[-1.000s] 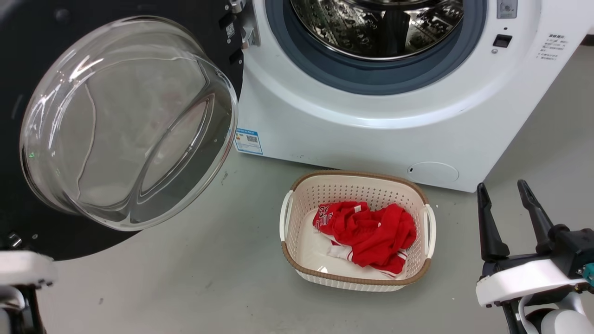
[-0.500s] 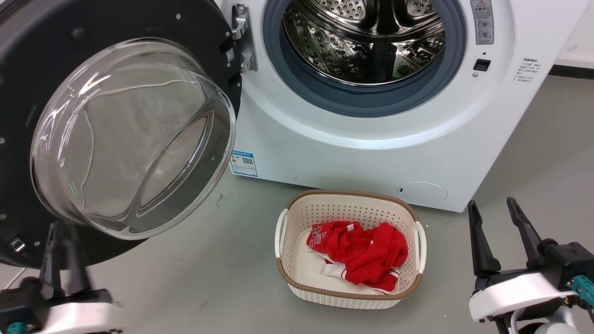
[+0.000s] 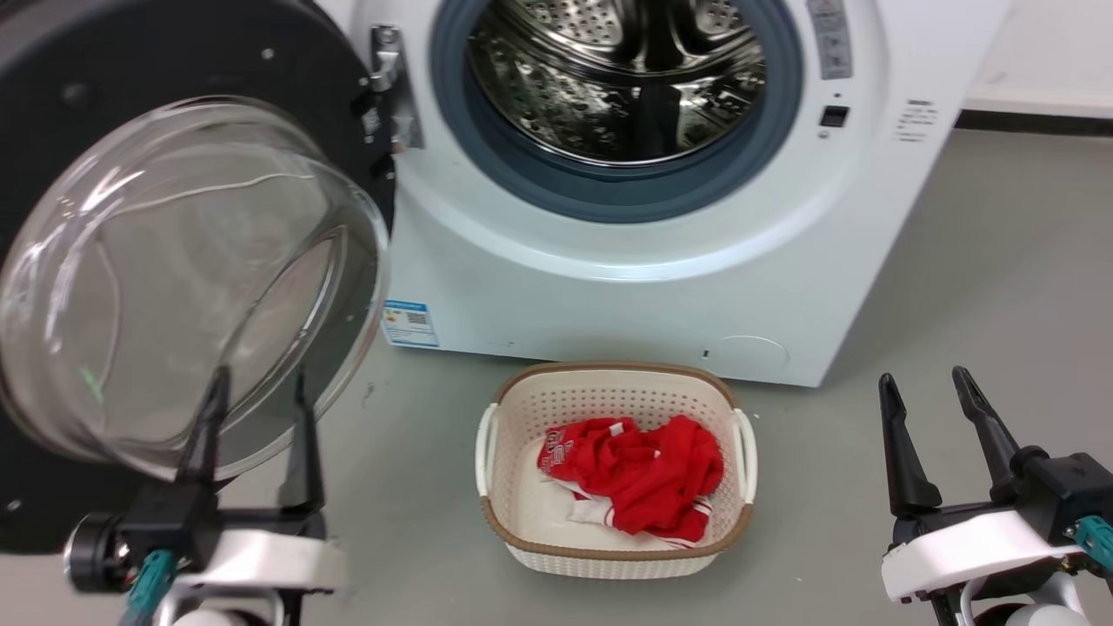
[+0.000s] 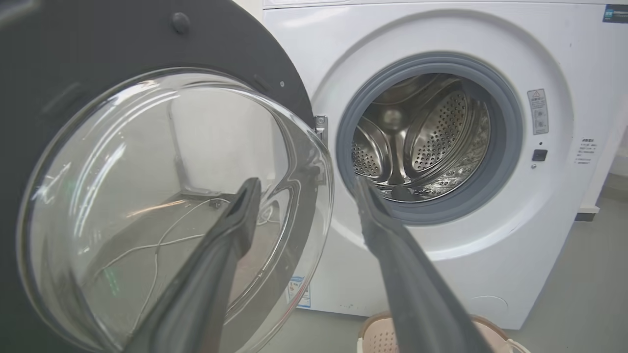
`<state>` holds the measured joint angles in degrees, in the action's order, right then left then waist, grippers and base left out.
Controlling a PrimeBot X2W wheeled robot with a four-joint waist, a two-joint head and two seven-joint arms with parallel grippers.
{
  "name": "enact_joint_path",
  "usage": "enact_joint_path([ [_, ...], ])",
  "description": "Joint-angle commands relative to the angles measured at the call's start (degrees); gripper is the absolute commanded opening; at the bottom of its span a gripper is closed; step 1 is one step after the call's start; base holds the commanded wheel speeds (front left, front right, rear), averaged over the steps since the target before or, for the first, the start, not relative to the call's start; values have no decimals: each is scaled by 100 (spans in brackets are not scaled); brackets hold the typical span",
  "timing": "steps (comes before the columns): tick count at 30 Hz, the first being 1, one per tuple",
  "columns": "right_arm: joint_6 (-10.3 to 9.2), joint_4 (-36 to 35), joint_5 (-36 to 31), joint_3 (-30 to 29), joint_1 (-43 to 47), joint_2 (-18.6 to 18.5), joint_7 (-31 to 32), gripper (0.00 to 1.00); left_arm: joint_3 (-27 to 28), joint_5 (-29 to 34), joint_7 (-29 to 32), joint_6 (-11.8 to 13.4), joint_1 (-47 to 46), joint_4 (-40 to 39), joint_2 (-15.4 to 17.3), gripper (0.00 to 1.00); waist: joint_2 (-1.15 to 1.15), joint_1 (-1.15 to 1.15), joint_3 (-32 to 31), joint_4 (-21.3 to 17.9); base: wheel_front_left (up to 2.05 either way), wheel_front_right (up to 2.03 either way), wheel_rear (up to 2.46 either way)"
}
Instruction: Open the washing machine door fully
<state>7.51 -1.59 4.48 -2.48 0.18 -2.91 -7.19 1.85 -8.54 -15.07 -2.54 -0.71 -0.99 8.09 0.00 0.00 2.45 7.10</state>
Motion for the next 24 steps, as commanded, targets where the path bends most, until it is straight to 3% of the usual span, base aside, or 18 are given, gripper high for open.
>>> enact_joint_path([
  [1,-4,-38,-44,11,-15,7,0,100,-68,61,-12,-33,-144,38,-46,100,0,0,26,-139,0,0,0],
  [12,-4,-159,-185,-45,-110,7,55,100,-333,186,-12,-184,-642,423,-260,100,0,0,115,-645,0,0,0],
  [24,-4,-52,-40,13,-63,8,9,100,-255,339,-12,-159,-492,585,-350,100,0,0,115,-692,0,0,0],
])
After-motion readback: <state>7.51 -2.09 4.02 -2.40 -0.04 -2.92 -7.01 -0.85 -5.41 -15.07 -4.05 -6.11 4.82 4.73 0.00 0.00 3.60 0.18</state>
